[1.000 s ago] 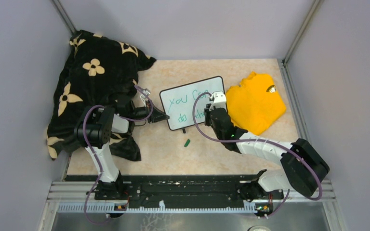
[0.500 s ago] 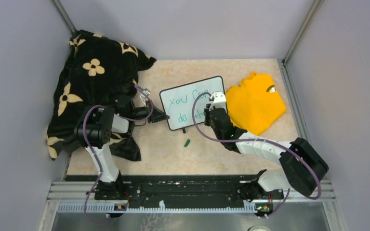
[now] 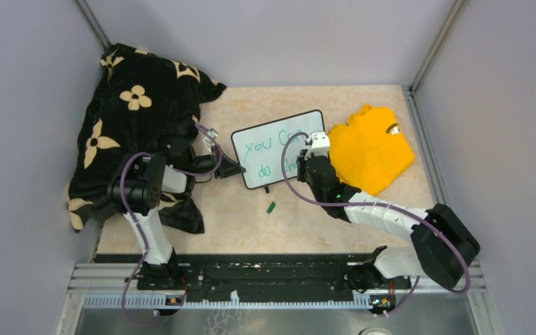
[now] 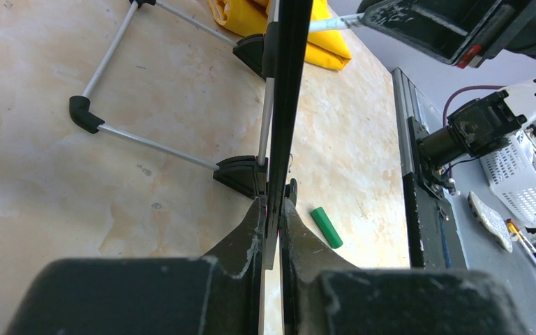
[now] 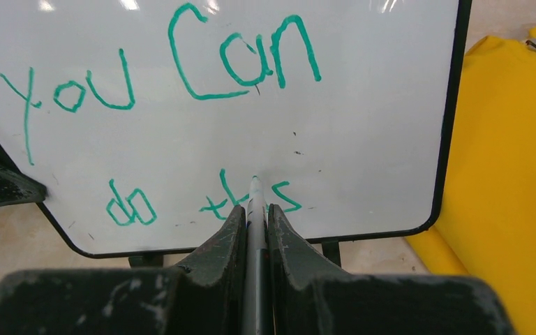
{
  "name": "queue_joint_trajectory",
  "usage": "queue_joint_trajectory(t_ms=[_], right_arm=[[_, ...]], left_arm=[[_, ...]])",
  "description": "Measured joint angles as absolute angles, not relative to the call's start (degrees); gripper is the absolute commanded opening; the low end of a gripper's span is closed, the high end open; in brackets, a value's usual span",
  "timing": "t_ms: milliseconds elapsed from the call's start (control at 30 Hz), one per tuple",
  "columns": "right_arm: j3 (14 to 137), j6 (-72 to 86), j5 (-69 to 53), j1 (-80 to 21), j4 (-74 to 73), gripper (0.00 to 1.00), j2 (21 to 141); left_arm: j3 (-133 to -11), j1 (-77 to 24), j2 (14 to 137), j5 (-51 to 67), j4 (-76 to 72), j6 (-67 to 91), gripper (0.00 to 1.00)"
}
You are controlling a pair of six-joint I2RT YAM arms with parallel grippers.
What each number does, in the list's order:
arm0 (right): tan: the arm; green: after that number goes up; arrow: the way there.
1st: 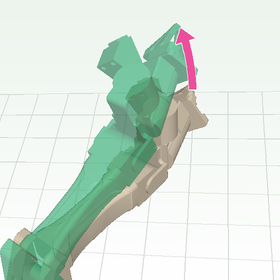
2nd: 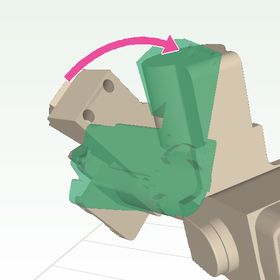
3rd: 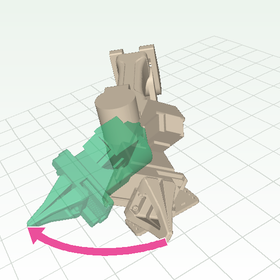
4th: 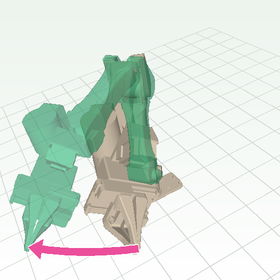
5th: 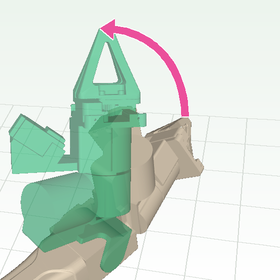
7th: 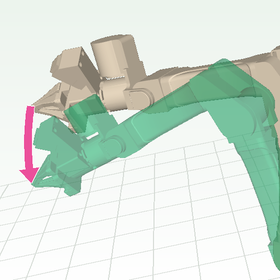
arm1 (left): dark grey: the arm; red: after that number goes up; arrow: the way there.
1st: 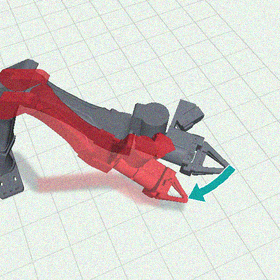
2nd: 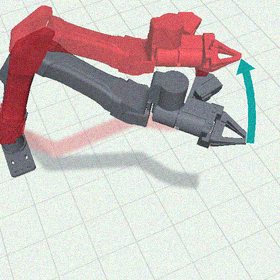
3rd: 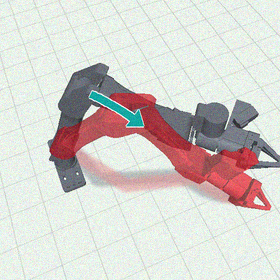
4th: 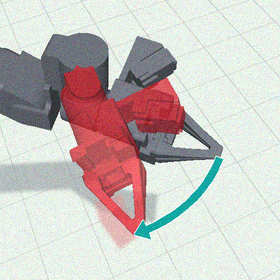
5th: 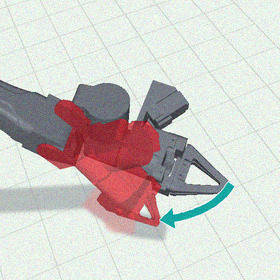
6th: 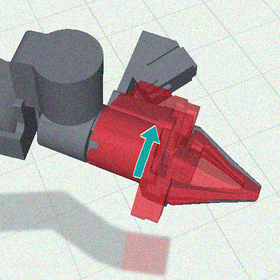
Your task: Write a sentence on the whiteboard
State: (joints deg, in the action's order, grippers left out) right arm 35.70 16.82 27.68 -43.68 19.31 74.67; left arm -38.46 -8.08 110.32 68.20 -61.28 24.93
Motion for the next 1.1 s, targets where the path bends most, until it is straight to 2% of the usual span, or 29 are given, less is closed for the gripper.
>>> queue_joint_trajectory(t_ms=[467,767,1100], right_arm=[[32.34,18.37,30.22,-43.68,15.18,0.0,56.97],[23.57,21.02,34.15,-43.68,15.73,0.0,56.12],[19.66,22.22,33.8,-43.68,25.56,0.0,57.17]], left_arm=[[-38.46,-8.08,110.32,68.2,-61.28,24.8,0.0],[-38.46,-8.08,110.34,68.23,-61.32,24.82,0.0],[-38.46,-8.08,110.34,68.23,-61.36,24.84,0.0]])
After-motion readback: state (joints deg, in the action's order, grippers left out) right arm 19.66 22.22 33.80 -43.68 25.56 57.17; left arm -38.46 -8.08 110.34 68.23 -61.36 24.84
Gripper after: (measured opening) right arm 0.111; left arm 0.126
